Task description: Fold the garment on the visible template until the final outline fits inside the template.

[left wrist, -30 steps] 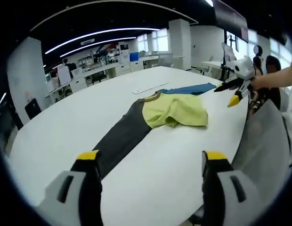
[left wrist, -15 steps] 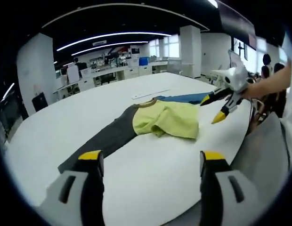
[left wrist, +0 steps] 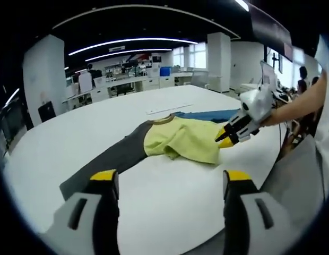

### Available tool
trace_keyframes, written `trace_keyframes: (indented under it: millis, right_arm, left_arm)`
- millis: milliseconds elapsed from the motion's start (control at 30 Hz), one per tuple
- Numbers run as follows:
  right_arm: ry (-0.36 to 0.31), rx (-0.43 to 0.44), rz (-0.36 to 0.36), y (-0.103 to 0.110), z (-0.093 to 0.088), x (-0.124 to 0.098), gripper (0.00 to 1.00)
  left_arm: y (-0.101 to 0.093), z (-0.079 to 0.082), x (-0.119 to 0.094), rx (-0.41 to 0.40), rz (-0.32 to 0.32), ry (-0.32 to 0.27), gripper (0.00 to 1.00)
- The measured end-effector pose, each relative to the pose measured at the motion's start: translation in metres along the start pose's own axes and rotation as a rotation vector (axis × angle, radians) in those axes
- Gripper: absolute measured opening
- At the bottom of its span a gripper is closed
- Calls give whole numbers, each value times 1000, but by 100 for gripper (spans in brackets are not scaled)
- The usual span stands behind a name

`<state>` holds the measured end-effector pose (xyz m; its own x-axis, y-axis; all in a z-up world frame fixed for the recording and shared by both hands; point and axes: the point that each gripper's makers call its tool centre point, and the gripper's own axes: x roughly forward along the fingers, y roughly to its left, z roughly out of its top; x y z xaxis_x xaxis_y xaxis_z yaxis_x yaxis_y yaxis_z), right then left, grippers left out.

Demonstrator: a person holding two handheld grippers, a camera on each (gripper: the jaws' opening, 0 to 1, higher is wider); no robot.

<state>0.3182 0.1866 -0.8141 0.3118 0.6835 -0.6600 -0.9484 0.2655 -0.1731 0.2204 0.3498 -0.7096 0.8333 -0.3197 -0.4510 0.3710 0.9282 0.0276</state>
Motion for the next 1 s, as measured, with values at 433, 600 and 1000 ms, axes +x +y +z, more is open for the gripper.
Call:
trace_keyframes:
  millis: [433, 600, 1000]
  right_arm:
    - [-66, 179, -4, -65, 52, -31, 0]
    - [-84, 223, -51, -97, 69, -28, 0]
    - [-34, 250, -121, -146, 67, 7, 0]
  left_arm:
    - [-4, -9, 9, -26, -10, 18, 74]
    - [-2, -7, 13, -35, -14, 16, 73]
    - [1, -12, 21, -65, -25, 24, 68]
